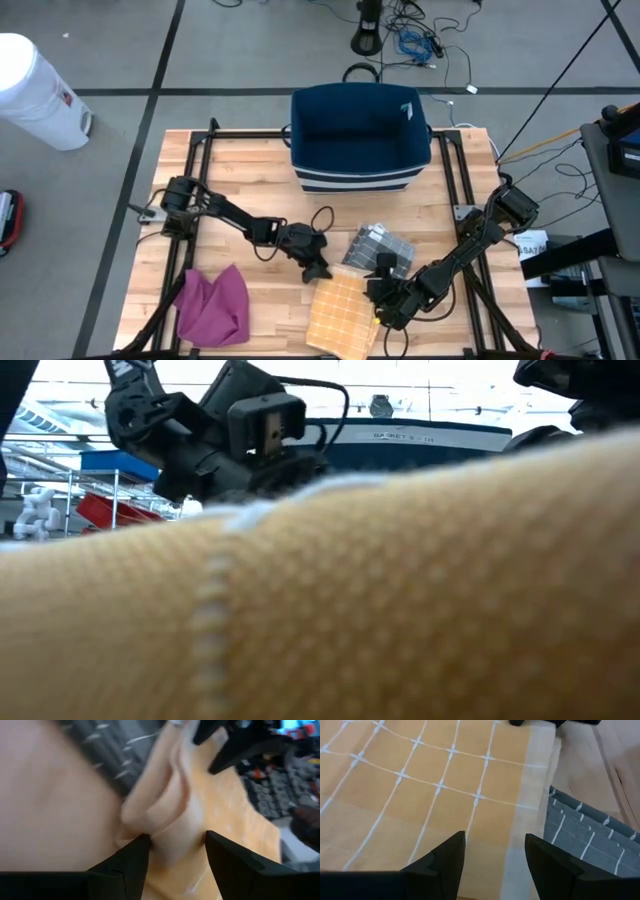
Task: Fold towel
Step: Stack the orange patterned towel on the gray patterned towel
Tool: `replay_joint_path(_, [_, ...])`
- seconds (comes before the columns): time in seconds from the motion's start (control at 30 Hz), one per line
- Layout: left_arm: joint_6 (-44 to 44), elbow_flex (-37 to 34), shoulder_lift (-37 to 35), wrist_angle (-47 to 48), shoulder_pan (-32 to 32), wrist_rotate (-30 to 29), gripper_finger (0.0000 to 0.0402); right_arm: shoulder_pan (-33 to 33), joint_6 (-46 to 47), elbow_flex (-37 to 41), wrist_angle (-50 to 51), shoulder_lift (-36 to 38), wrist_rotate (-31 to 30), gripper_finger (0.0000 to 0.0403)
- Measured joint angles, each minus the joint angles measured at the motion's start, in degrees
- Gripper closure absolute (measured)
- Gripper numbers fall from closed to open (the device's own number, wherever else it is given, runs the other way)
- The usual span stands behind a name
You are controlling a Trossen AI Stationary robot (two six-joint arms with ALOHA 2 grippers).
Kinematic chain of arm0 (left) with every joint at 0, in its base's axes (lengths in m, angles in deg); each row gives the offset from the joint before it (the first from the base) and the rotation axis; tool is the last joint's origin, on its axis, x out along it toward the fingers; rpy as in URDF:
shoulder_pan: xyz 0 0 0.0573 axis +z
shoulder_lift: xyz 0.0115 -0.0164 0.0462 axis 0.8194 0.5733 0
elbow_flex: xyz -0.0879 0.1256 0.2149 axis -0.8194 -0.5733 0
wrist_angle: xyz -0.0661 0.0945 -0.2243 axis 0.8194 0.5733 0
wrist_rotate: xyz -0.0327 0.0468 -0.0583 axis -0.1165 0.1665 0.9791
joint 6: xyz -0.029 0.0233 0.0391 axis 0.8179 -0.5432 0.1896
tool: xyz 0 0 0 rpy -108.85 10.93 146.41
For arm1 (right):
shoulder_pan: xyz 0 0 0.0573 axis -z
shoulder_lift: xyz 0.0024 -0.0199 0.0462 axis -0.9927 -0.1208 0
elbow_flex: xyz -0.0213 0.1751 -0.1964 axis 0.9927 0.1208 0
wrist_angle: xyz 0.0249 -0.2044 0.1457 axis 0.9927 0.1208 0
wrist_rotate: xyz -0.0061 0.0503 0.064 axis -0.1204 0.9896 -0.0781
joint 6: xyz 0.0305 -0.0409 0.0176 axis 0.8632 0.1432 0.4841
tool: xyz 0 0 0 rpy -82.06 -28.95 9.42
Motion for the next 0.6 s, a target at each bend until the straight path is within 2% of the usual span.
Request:
replay_joint_path(0.2, [-1.2, 3.3, 1.3, -0.3, 0.0, 1.6, 0.0204, 0.0, 0.1, 0.0, 0.1, 0.0, -0.8, 0.0211])
replay_joint_path(0.33, [-1.0, 3.3, 1.3, 0.5, 1.4, 6.1, 0.0226, 0.0, 0.2, 0.0, 0.4, 0.0, -0.8, 0.0211])
replay_joint_path(0.43, [-2.3, 3.4, 1.2, 1.4, 1.5, 6.7, 0.0259, 0.0, 0.2, 0.0, 0.8, 0.0, -0.9, 0.0211])
replay_joint_path(0.6, [-5.8, 3.4, 1.2, 1.5, 0.9, 6.5, 0.0346, 0.0, 1.2, 0.0, 1.2, 0.0, -2.1, 0.0211])
